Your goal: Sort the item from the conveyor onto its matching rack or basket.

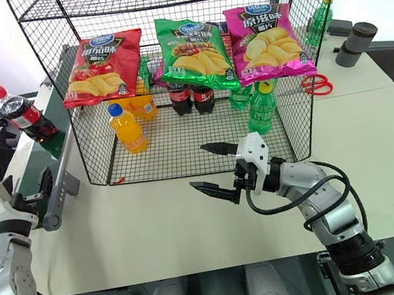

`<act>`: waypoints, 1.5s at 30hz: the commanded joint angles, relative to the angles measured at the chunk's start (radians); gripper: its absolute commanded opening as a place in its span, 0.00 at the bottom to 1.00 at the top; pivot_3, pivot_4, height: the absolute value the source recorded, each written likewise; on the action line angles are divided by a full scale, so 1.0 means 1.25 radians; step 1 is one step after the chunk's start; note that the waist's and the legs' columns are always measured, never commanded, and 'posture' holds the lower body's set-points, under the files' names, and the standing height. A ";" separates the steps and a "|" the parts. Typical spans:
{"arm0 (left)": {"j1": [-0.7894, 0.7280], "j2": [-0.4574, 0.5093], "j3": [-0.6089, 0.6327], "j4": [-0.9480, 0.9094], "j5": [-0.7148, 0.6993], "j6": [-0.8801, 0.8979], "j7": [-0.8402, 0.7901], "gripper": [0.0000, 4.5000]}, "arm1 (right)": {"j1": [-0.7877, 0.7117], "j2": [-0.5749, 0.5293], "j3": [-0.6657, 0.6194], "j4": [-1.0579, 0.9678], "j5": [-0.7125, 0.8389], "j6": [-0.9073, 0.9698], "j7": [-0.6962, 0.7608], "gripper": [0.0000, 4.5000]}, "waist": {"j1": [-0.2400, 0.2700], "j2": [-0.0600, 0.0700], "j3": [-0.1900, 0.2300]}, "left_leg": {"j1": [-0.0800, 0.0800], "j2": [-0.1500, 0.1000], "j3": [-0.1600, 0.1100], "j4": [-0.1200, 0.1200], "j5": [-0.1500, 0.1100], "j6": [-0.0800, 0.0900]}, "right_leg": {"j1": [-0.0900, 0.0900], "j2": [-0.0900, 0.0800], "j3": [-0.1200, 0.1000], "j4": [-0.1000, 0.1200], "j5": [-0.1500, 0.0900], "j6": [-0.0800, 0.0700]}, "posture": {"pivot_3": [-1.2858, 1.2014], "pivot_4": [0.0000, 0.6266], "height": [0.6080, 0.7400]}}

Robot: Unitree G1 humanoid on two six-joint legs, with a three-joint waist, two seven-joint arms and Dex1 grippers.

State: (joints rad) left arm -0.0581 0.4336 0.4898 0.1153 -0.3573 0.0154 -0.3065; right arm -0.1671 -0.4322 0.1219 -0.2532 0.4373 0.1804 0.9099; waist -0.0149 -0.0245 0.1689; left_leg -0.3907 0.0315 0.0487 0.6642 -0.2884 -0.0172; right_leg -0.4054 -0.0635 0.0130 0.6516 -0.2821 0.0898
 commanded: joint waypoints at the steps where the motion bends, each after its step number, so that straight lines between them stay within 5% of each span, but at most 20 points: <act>1: -0.006 0.008 0.031 -0.003 0.010 -0.035 0.028 1.00 | -0.002 0.003 -0.003 -0.039 0.010 -0.003 -0.001 0.99 | 0.000 0.000 0.000 | 0.000 0.000 0.000 0.000 0.000 0.000 | 0.000 0.000 0.000 0.000 0.000 0.000 | 0.52 0.24 1.00; 27: -0.014 0.006 0.028 0.019 0.026 -0.043 0.083 1.00 | 0.015 0.004 0.030 -0.070 0.014 0.012 0.004 0.99 | 0.000 0.000 0.000 | 0.000 0.000 0.000 -0.001 0.000 0.000 | 0.000 -0.001 0.000 -0.001 0.000 0.000 | 0.52 0.24 1.00; 32: -0.007 0.014 0.038 0.014 0.023 -0.047 0.081 0.65 | 0.014 0.001 0.028 -0.068 0.011 0.012 0.002 1.00 | 0.001 0.000 0.000 | 0.000 0.000 0.000 -0.001 0.000 0.000 | 0.000 -0.001 0.000 -0.001 0.000 0.000 | 0.52 0.24 1.00; 34: -0.005 0.027 0.042 0.001 0.021 -0.054 0.065 0.64 | 0.014 -0.001 0.027 -0.067 0.005 0.011 -0.002 1.00 | 0.001 0.000 0.000 | 0.000 0.000 0.000 -0.001 0.000 0.000 | 0.000 -0.001 0.000 -0.001 0.000 0.000 | 0.52 0.24 1.00; 45: 0.018 0.249 0.054 -0.274 -0.333 0.247 -0.278 0.64 | -0.004 -0.017 -0.011 -0.082 0.041 0.078 -0.027 1.00 | -0.004 -0.002 0.001 | -0.003 -0.001 0.000 -0.002 0.000 -0.001 | -0.002 -0.003 -0.001 -0.004 -0.001 -0.003 | 0.52 0.24 1.00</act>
State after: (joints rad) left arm -0.0600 0.7139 0.5618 -0.1370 -0.6770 0.2383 -0.5792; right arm -0.1584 -0.4500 0.1396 -0.3014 0.4548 0.2585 0.8854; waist -0.0202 -0.0267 0.1702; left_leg -0.3948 0.0302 0.0484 0.6616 -0.2888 -0.0181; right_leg -0.4079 -0.0671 0.0121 0.6465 -0.2838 0.0860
